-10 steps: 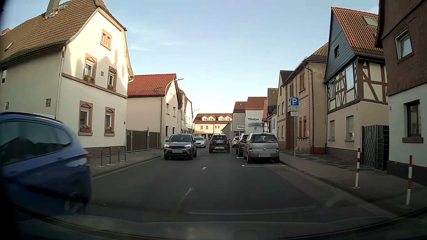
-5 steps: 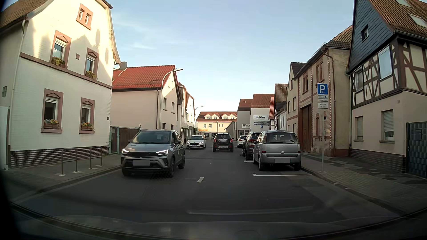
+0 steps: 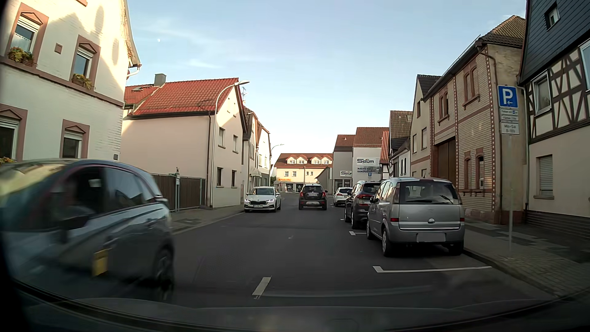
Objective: Follow the waypoints while adhering to traffic rules and regulations
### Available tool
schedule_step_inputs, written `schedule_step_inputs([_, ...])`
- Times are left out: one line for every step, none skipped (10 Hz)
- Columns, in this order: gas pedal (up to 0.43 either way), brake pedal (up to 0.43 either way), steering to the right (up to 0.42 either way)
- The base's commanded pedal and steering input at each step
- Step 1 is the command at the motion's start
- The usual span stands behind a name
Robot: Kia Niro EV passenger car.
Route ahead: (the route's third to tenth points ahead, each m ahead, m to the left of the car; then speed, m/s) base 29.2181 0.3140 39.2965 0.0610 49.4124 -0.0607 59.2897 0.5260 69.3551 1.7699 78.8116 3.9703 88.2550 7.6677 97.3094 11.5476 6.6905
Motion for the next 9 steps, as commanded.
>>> schedule_step_inputs([0.0,0.03,-0.018])
schedule_step_inputs([0.0,0.037,-0.018])
schedule_step_inputs([0.0,0.03,-0.018])
schedule_step_inputs([0.0,0.03,-0.017])
schedule_step_inputs([0.0,0.037,-0.016])
schedule_step_inputs([0.0,0.03,-0.013])
schedule_step_inputs([0.028,0.037,-0.011])
schedule_step_inputs([0.059,0.037,-0.01])
schedule_step_inputs([0.11,0.037,-0.01])
